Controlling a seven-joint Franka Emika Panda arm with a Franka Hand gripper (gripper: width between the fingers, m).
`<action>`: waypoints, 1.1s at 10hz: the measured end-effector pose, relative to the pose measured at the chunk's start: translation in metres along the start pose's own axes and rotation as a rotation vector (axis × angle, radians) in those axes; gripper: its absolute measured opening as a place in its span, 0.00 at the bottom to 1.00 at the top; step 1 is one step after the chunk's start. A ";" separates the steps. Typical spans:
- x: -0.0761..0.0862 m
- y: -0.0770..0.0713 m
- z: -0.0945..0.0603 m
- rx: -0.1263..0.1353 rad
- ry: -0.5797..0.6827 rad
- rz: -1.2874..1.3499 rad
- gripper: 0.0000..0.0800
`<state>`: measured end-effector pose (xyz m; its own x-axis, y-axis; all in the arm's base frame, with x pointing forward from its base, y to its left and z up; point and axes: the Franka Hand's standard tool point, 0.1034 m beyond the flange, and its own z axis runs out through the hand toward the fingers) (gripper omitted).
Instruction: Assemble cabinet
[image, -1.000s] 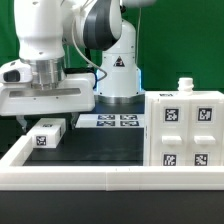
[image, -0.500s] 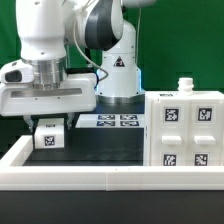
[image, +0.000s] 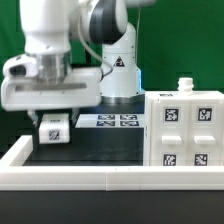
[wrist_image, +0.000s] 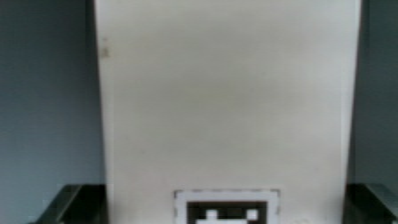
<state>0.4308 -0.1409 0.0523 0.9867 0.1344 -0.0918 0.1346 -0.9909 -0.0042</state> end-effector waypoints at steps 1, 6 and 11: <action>0.004 -0.018 -0.017 0.010 0.006 0.012 0.70; 0.047 -0.130 -0.101 0.035 0.011 0.227 0.70; 0.097 -0.168 -0.127 0.026 -0.003 0.292 0.70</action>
Offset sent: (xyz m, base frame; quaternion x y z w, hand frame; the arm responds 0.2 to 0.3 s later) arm 0.0016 0.0859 0.0612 -0.0349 -0.0125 0.0997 0.9943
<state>0.5154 0.0393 0.1707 0.9830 -0.1561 -0.0963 -0.1570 -0.9876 -0.0024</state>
